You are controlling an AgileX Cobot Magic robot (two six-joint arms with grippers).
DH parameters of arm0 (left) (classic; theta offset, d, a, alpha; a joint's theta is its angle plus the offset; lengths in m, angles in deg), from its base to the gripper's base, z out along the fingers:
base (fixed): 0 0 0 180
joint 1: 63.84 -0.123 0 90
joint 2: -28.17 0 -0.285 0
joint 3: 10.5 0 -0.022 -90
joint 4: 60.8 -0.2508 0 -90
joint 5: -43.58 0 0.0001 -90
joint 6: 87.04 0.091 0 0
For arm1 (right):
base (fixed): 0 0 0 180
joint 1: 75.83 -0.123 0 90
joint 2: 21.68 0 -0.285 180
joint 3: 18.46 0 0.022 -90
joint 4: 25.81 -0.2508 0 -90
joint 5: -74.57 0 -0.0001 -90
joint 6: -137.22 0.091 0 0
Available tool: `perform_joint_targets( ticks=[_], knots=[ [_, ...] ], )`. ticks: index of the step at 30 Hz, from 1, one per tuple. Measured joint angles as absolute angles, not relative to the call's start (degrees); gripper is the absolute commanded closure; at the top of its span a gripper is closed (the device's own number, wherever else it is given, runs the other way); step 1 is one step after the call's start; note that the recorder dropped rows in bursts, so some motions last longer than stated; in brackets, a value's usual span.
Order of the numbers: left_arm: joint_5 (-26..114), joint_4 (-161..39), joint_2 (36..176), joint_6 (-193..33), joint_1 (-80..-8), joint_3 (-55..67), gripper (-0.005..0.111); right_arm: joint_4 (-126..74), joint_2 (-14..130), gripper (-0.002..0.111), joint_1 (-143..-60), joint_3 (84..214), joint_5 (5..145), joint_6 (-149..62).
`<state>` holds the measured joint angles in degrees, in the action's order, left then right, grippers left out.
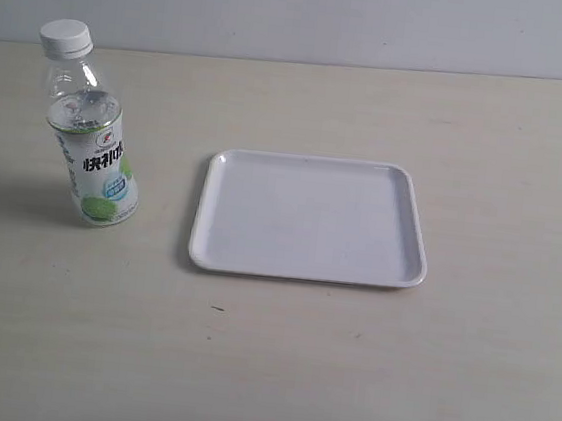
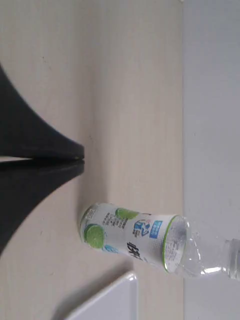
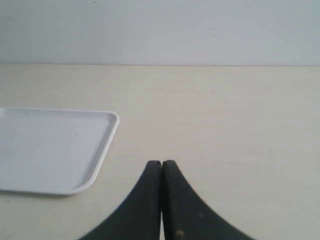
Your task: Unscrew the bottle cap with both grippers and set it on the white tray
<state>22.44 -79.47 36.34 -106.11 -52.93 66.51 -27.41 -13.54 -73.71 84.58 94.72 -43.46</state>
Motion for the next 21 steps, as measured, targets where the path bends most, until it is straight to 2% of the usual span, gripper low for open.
perform_joint_targets(
  ticks=[21],
  knots=[
    [47.92,-74.41,36.34,-116.22,-52.93,66.74,0.107,-27.41,-13.54,0.108,-73.71,84.58,94.63,-43.46]
  ],
)
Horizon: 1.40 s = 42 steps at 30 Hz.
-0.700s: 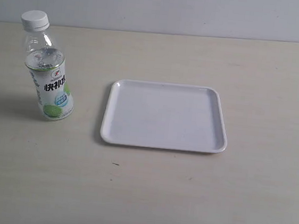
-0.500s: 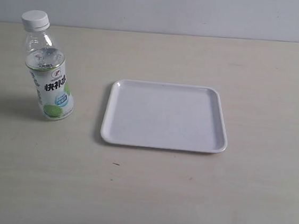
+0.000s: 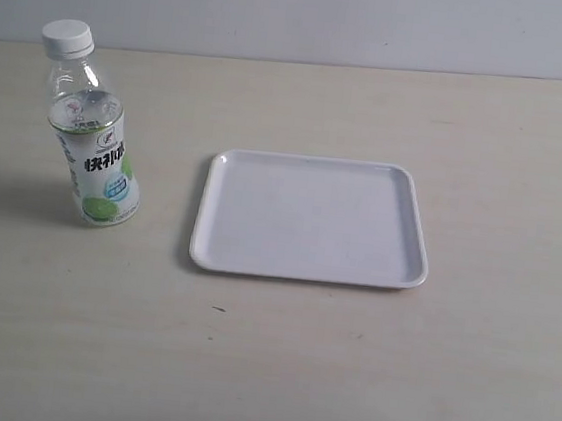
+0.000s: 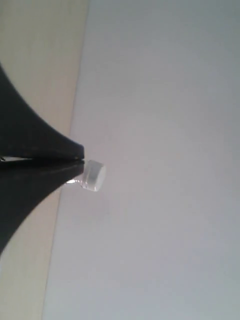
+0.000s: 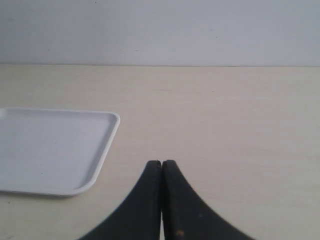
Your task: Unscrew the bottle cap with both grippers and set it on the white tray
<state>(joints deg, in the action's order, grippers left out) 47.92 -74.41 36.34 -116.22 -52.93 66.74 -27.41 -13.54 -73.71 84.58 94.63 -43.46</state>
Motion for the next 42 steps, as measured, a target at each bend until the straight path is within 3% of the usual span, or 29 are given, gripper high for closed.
perform_joint_targets(
  ticks=[9,13,15,17,18,22,28,36,42],
  knots=[
    [74.05,-73.97,37.2,-108.8,-52.93,66.3,0.107,-27.41,-13.54,0.108,-73.71,84.58,94.63,-43.46],
    [73.55,-70.25,49.39,-98.04,-52.93,61.25,0.107,-27.41,-13.54,0.108,-73.71,84.58,94.63,-43.46],
    [73.42,-69.63,61.62,-97.01,-52.93,59.61,0.101,-27.41,-13.54,0.108,-73.71,84.58,94.57,-43.46],
    [73.16,-69.63,71.25,-96.76,-52.93,59.52,0.08,-27.41,-13.54,0.108,-73.71,84.58,94.57,-43.46],
    [73.05,-69.87,74.64,-96.89,-52.93,59.52,0.054,-27.41,-13.54,0.108,-73.71,84.58,94.57,-43.46],
    [74.44,-71.32,89.37,-97.07,-52.93,59.48,0.002,-27.41,-13.54,0.108,-73.71,84.58,94.57,-43.46],
    [84.75,-76.4,106.5,-97.58,-52.93,59.39,0.005,-27.41,-13.54,0.108,-73.71,84.58,94.57,-43.46],
    [108.73,-78.39,126.84,-90.13,-52.93,59.12,0.005,-27.41,-13.54,0.108,-73.71,84.58,94.57,-43.46],
    [112.04,-78.63,138.12,-88.96,-52.93,54.33,0.005,-27.41,-13.54,0.108,-73.71,84.58,94.57,-43.46]
  ],
)
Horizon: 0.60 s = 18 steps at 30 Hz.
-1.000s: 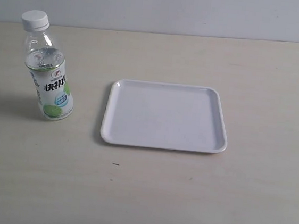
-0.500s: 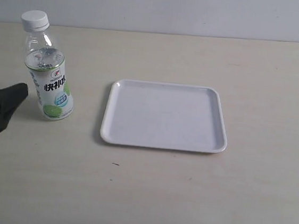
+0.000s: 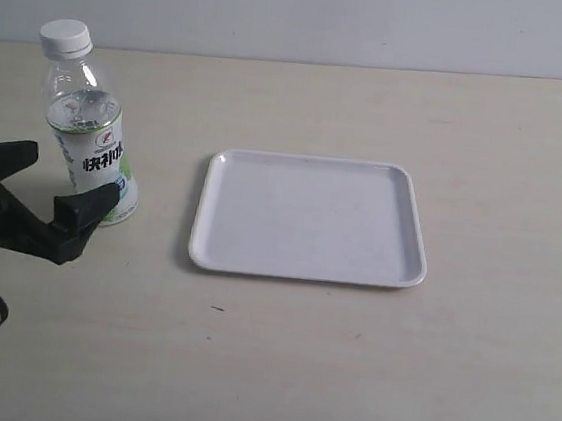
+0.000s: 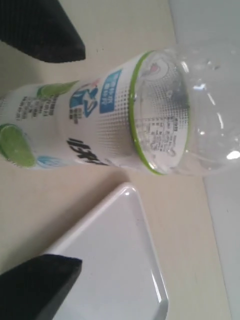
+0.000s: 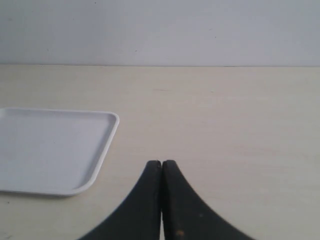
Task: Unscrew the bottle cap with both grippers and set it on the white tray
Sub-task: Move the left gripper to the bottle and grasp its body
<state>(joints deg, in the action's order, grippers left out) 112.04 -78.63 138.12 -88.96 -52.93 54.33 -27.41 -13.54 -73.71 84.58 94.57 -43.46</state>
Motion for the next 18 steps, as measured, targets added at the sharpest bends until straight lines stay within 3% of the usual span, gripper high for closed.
perform_joint_targets(
  ticks=[13,15,18],
  knots=[
    [112.55,-77.85,151.91,-93.92,-52.93,40.45,0.006,-27.41,-13.54,0.108,-73.71,84.58,94.57,-43.46],
    [112.55,-77.85,153.09,-95.02,-52.93,39.24,0.013,-27.41,-13.54,0.108,-73.71,84.58,94.57,-43.46],
    [112.55,-77.85,153.93,-95.61,-52.93,38.32,0.034,-27.41,-13.54,0.108,-73.71,84.58,94.57,-43.46]
  ],
)
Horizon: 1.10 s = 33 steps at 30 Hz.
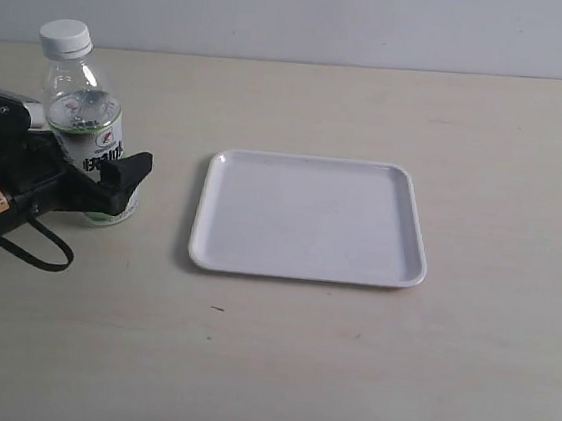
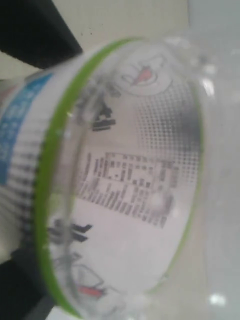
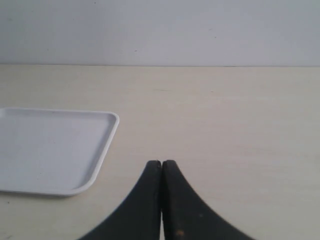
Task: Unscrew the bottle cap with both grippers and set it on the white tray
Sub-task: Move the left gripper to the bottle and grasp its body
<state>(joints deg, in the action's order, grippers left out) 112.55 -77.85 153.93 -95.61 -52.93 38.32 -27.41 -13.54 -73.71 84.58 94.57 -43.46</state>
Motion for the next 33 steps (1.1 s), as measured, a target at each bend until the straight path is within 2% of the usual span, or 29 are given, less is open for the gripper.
perform_joint_targets(
  ticks=[9,33],
  knots=[
    [112.55,-78.09,153.93,-95.7,-52.93,36.77,0.107,-27.41,-13.54,0.108,-73.71,84.58,94.57,-43.46],
    [108.3,-92.06,147.27,-92.34,-52.93,36.88,0.107,-24.6,-13.54,0.108,-73.71,84.58,92.62,-44.8]
  ],
)
